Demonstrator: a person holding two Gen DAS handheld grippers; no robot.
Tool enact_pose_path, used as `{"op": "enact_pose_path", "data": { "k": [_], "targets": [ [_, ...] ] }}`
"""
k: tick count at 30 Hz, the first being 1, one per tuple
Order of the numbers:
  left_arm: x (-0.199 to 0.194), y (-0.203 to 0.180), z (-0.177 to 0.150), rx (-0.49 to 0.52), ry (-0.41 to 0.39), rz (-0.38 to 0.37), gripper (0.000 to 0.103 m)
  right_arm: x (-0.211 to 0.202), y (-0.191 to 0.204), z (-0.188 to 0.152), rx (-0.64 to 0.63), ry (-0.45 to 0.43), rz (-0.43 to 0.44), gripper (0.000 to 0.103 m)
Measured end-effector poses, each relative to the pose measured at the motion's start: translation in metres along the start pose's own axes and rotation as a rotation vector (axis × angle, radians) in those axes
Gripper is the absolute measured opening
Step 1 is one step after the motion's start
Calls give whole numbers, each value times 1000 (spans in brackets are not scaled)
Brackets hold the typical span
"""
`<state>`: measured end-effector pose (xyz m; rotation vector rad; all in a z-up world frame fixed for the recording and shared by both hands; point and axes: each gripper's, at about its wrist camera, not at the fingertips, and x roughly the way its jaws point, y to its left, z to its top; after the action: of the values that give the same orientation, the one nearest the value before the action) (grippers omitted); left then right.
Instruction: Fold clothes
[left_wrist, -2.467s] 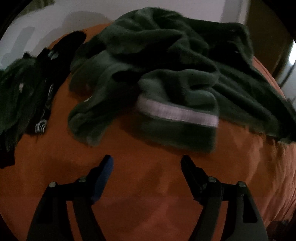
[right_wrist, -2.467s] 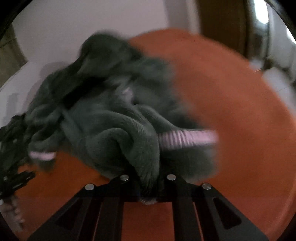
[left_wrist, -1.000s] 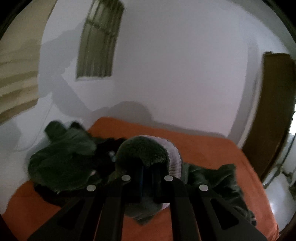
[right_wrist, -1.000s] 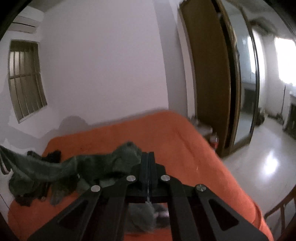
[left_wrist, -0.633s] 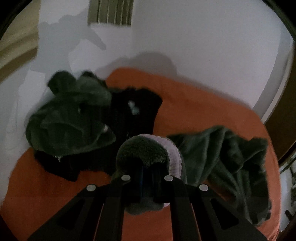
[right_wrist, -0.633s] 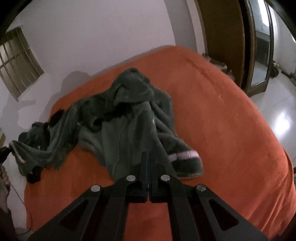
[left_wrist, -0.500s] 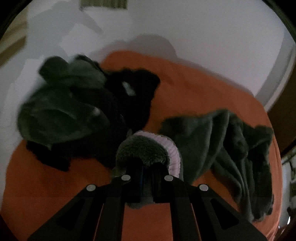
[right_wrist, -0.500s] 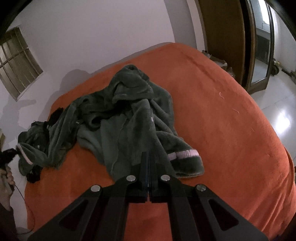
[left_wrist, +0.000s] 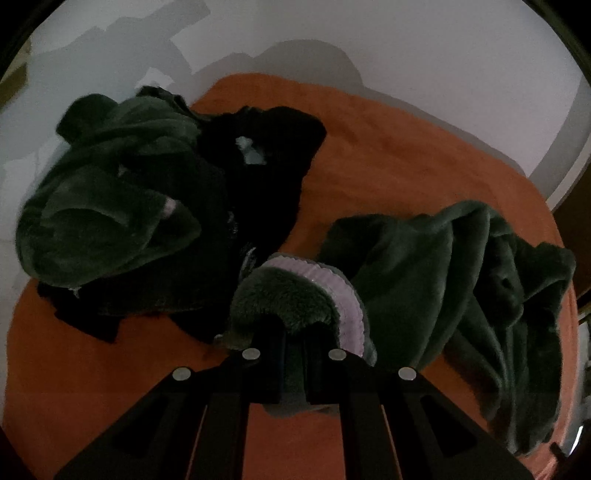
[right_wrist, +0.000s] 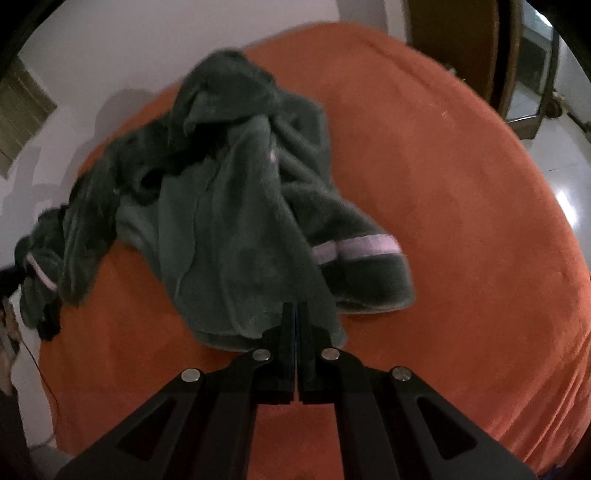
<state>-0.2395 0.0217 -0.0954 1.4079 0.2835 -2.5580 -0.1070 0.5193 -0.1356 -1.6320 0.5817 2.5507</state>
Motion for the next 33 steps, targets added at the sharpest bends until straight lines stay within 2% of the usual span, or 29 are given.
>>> {"op": "enact_pose_path", "data": {
  "k": [3,5,7,9,11,13,14,15,16,17,19,21,25,27,29,30,31,33],
  "targets": [
    [9,-16,5,32,2,-8,7,15,17,15,-44,23,15,0],
    [19,-30,9,84,-4,7,8,25,29,31,-97,31,18,11],
    [29,-41,14,130,-8,40,8,33,30,51,-145,21,-23,57],
    [41,-48,20,165,-1,61,8,38,16,72,-136,0,-95,74],
    [54,-51,25,181,15,72,8,46,-8,89,-88,9,-146,75],
    [64,-50,30,184,33,75,9,67,-31,98,-49,85,-131,73],
    [69,-49,32,183,45,70,9,79,-37,97,-40,143,-85,63],
    [74,-47,36,178,63,60,9,92,-44,97,-31,201,-40,10],
    [78,-45,41,168,77,55,9,100,-49,98,-26,229,-15,5],
    [80,-43,46,156,90,50,9,94,-49,105,-30,188,-31,1],
    [81,-40,67,124,99,47,9,67,-47,133,-45,55,-61,0],
    [77,-42,98,106,73,62,9,43,-44,163,-62,-69,-88,0],
    [63,-49,178,74,-72,177,9,17,-24,237,-127,-204,-123,0],
    [53,-51,223,48,-168,255,9,22,-14,265,-162,-180,-102,0],
    [45,-47,257,18,-237,304,9,45,-10,276,-175,-57,-41,0],
    [40,-39,275,-20,-269,333,9,61,-10,274,-186,-6,-40,5],
    [36,-30,291,-63,-293,365,9,77,-11,271,-196,44,-40,23],
    [35,-2,314,-178,-295,450,10,96,-21,258,-180,117,-24,51]
  ]
}}
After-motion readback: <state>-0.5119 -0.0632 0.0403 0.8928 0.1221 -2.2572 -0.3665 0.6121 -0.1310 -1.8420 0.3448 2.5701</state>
